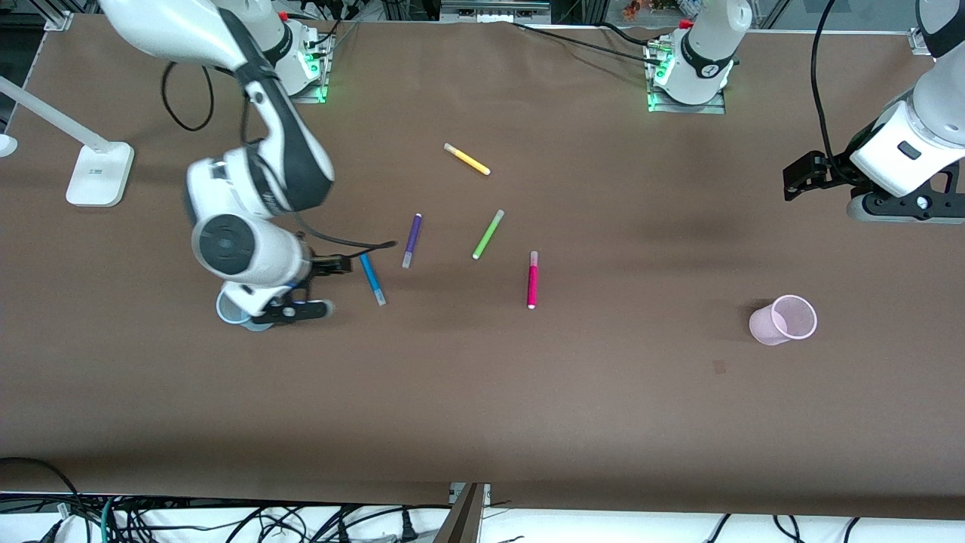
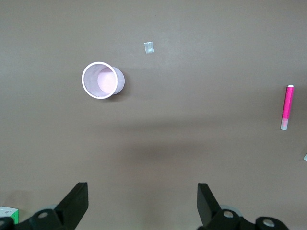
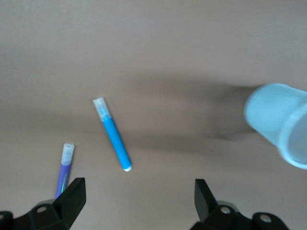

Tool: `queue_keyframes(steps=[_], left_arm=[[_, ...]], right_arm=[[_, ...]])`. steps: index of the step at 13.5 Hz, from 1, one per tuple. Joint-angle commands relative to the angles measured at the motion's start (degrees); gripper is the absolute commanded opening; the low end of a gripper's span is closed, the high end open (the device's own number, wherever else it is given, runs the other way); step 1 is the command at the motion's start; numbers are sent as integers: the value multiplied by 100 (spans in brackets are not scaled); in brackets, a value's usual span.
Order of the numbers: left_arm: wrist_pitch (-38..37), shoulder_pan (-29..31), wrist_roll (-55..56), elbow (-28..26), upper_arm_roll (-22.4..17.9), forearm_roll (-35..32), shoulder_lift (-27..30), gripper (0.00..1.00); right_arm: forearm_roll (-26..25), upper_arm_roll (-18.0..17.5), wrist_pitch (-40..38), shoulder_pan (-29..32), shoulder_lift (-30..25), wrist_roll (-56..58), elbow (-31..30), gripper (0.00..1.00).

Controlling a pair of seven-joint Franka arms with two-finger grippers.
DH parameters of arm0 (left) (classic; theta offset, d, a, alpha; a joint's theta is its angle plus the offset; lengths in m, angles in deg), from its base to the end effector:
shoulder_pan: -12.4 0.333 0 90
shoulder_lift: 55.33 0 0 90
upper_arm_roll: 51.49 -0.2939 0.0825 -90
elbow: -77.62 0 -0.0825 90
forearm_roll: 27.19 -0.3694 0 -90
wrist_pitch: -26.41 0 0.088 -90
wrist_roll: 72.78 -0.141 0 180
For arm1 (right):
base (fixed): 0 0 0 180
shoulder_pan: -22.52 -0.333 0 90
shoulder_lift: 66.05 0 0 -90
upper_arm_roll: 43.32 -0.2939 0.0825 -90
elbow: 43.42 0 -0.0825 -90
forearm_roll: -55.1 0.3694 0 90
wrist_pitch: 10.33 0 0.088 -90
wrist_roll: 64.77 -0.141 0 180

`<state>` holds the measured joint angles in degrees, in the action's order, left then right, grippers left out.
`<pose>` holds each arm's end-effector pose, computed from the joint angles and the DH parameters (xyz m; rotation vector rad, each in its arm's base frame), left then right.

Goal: Place pink and blue markers in matching cups
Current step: 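Lower the right gripper and grasp the blue marker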

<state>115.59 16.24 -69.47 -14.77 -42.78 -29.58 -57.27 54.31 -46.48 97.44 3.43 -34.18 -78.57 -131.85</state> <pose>0.5405 -0.0390 0.5303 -3.0955 0.0443 0.1342 0.5953 0.2382 0.2676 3.0649 0.2272 -0.3278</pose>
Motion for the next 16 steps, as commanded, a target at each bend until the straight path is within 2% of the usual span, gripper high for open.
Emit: queue_keyframes(steps=[1, 5, 10, 12, 14, 16], left_arm=[[-120, 11, -24, 142, 8, 107, -35, 100], [-155, 2, -24, 142, 26, 107, -35, 100], [-164, 11, -24, 142, 34, 107, -35, 100], [-164, 11, -33, 142, 34, 107, -26, 100], [-173, 11, -24, 142, 34, 107, -26, 100], [-199, 11, -32, 142, 26, 107, -26, 100]], right_arm=[[-36, 26, 260, -112, 337, 0, 116, 100], [-53, 26, 805, -235, 803, 18, 116, 100], [-53, 17, 1448, -323, 1093, 35, 107, 99], [-53, 17, 1536, -332, 1146, 97, 98, 90], [-53, 17, 1711, -332, 1208, 149, 63, 87], [-45, 17, 1765, -332, 1243, 255, 54, 77]])
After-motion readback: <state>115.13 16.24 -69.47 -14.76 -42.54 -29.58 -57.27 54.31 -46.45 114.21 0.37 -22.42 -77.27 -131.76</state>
